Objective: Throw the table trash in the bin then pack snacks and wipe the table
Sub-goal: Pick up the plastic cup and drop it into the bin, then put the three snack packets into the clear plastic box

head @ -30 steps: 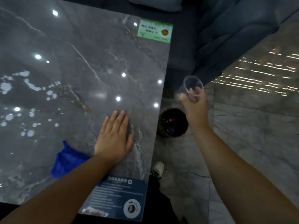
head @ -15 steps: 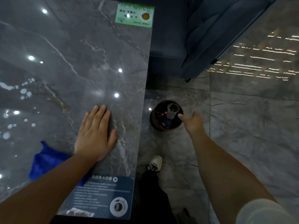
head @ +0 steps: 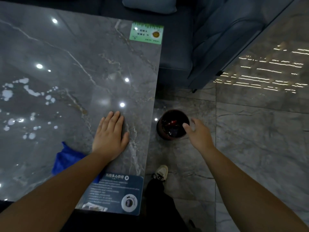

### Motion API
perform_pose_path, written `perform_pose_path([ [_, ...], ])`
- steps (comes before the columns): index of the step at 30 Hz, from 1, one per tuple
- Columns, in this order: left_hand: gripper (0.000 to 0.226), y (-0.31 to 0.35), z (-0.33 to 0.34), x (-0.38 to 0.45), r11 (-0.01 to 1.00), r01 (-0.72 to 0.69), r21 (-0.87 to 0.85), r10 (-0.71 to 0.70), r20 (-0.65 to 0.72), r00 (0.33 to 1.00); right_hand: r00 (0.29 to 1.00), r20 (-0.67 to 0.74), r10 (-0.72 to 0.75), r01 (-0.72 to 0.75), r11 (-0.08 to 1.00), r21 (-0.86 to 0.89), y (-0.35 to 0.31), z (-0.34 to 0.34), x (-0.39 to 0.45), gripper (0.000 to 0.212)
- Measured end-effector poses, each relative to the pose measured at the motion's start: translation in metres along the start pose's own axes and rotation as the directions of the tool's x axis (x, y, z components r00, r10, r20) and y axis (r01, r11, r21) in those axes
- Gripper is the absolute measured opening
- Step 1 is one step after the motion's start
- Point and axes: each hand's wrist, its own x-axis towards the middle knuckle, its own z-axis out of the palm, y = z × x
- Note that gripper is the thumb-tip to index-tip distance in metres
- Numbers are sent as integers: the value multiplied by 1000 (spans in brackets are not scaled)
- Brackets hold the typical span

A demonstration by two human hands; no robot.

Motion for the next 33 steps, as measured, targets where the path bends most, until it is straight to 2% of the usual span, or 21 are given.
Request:
perform_pose_path([
  [5, 64, 5, -18, 6, 999, 35, 10, -36, 89, 995, 974, -2, -225, 221, 959, -176, -39, -20, -15, 50],
  [9, 61, 8, -35, 6, 998, -1, 62, -7, 118, 993, 925, 42, -378, 374, 884, -280, -63, -27, -28, 49],
  [13, 59, 16, -51, -12, 996, 19, 88, -26, 85, 996, 800, 162, -577, 586, 696, -416, -88, -24, -45, 55],
  [16, 58, 18, -63, -43, 996, 83, 28, -84, 32, 996, 687, 267, -675, 714, 560, -420, -109, -15, -59, 56],
  [18, 62, 14, -70, -71, 988, 154, -14, -154, 0, 988, 615, 343, -710, 778, 477, -408, -124, -5, -70, 55],
  [21, 55, 0, -75, -120, 960, 272, -72, -275, -39, 961, 511, 433, -743, 852, 372, -368, -153, 16, -96, 55],
  [29, 59, -79, -85, -248, 841, 526, -122, -540, -155, 827, 269, 571, -776, 956, 140, -259, -232, 99, -176, 53],
  [31, 63, -102, -86, -277, 809, 569, -144, -587, -156, 795, 220, 580, -784, 963, 81, -256, -252, 122, -197, 52],
  [33, 62, -124, -85, -305, 784, 599, -165, -619, -140, 773, 207, 591, -780, 969, 79, -236, -273, 145, -219, 56],
])
